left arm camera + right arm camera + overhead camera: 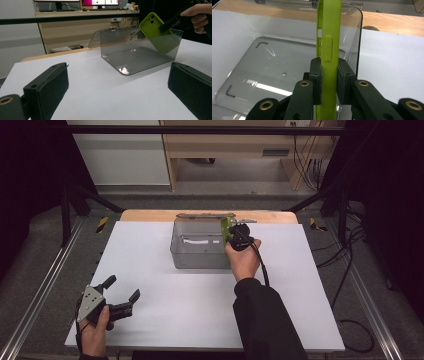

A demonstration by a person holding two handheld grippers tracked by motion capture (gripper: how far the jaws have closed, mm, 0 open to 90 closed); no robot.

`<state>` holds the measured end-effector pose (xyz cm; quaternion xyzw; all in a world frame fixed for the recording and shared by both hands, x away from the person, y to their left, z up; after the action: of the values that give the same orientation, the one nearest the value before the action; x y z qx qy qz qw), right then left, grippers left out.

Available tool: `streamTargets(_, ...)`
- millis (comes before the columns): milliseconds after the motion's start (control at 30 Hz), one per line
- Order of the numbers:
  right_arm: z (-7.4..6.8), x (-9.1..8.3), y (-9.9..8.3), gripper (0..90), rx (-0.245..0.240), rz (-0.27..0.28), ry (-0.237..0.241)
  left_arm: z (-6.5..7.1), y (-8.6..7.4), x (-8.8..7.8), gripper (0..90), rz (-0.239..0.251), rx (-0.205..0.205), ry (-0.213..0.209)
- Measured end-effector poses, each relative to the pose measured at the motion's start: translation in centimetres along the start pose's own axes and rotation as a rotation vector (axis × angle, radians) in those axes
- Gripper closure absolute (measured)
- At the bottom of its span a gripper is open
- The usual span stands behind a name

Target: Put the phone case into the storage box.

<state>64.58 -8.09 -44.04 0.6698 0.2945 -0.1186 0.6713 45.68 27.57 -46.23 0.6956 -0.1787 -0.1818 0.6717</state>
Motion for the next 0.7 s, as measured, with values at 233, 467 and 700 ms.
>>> streamTargets(233, 0.02, 0.26, -0.16, 77.0, -0.022, -0.006, -0.016, 0.08, -0.01, 0.06, 3.3, -0.001, 0.000, -0.004)
streamTargets(467, 0.11, 0.43, -0.28, 77.0, -0.017, -0.012, -0.019, 0.07, -0.02, 0.06, 3.2, -0.001, 0.000, -0.004)
streamTargets(700, 0.16, 0.33, -0.22, 77.0, -0.015, -0.013, -0.011, 0.19, -0.11, 0.27, 3.2, -0.009, 0.005, -0.010)
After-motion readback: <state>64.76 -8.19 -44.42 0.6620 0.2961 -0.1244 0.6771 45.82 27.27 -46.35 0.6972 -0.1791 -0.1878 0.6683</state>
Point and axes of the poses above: each handheld gripper's, and its own axes: x roughly forward along the jaws, y roughly out of its top, z roughly to its right, the point moved 6 cm from there along x, roughly forward along the jaws, and after that the axes turned 6 degrees about z, right-handed, at the moved point
